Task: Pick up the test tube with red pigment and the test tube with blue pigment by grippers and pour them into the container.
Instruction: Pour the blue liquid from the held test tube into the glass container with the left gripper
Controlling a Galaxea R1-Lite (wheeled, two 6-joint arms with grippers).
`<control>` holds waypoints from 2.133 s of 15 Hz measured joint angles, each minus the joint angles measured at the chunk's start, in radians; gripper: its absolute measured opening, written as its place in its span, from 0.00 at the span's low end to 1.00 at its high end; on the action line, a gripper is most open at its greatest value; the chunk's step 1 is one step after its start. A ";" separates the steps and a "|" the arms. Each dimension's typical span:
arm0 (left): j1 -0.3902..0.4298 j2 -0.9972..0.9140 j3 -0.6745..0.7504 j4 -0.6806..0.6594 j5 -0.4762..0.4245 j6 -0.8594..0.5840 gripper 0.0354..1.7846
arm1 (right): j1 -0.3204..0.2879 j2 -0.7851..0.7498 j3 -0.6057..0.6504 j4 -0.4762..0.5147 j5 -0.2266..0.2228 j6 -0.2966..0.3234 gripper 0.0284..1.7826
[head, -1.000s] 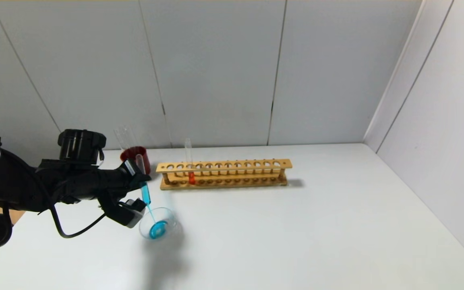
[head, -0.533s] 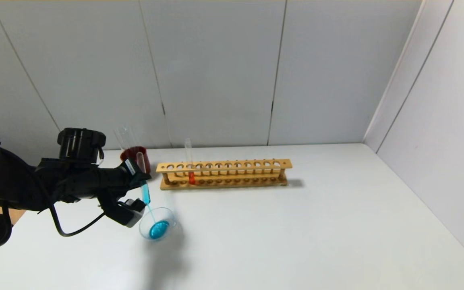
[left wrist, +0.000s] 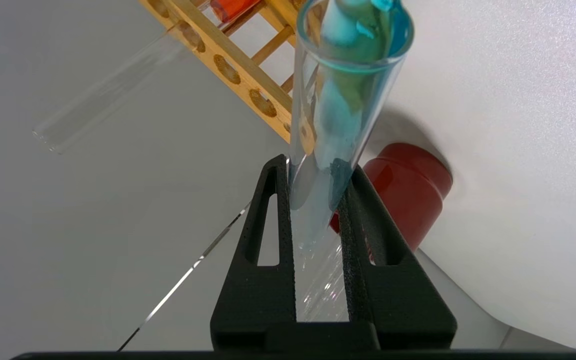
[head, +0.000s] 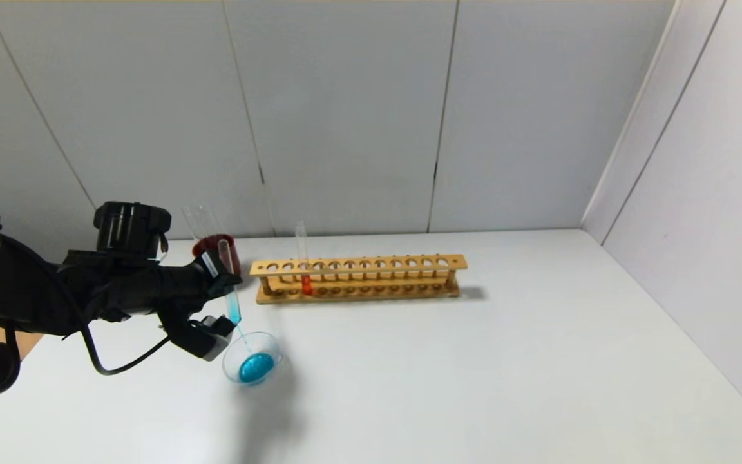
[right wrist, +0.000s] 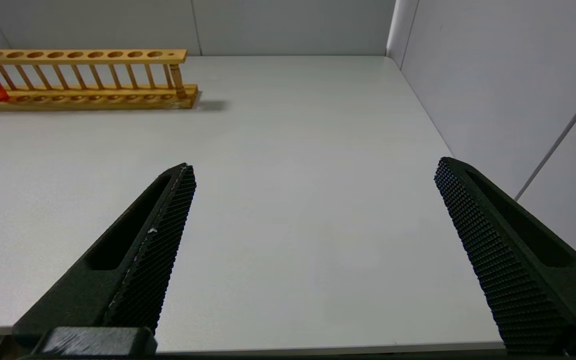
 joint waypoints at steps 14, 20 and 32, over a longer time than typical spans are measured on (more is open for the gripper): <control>-0.011 -0.021 0.000 0.000 0.016 0.063 0.16 | 0.000 0.000 0.000 0.000 0.000 0.000 0.98; -0.014 -0.023 0.000 0.000 0.031 0.072 0.16 | 0.000 0.000 0.000 0.000 0.000 0.000 0.98; -0.025 -0.039 -0.003 0.002 0.046 0.113 0.16 | 0.000 0.000 0.000 0.000 0.000 0.000 0.98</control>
